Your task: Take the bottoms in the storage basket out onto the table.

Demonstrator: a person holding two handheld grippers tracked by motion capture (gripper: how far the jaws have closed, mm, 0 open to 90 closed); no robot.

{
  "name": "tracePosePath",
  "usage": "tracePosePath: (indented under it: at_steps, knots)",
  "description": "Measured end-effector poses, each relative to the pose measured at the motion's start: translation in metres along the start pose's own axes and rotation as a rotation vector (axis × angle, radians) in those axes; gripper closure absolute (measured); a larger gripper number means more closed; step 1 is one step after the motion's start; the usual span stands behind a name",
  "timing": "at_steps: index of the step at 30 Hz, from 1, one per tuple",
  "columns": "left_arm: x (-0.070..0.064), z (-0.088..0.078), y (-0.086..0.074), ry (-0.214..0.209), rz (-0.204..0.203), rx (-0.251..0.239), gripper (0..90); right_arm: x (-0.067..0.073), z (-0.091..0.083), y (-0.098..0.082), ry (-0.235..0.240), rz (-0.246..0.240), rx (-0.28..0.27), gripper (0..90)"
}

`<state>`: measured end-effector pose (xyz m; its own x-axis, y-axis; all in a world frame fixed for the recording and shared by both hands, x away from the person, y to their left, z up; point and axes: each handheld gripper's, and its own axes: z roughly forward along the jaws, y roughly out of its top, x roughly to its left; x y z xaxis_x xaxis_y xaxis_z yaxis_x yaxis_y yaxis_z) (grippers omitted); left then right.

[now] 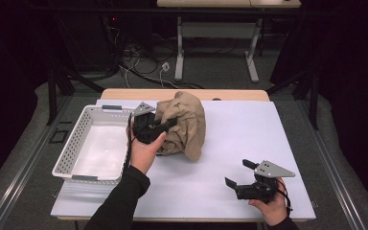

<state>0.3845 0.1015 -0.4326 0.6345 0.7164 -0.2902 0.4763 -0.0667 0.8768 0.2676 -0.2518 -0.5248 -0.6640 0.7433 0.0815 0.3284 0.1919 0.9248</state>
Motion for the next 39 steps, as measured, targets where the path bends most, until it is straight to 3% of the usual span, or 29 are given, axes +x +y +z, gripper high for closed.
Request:
tracePosePath:
  at_steps: [7,18,29,39]
  knots:
    - [0.006,0.010,-0.016,-0.001,-0.029,0.034,80.3,0.000,0.000,0.000,0.001,0.000,-0.002,6.1]
    - [0.014,0.015,-0.031,0.012,-0.058,0.045,80.1,0.000,0.000,0.000,0.002,0.002,0.001,6.1]
    - [0.020,0.028,-0.048,0.036,-0.061,0.097,79.9,0.000,0.001,0.000,0.003,0.002,0.001,6.2]
    - [0.021,0.033,-0.058,0.046,-0.060,0.112,79.7,0.000,0.000,0.000,0.004,0.004,-0.003,6.2]
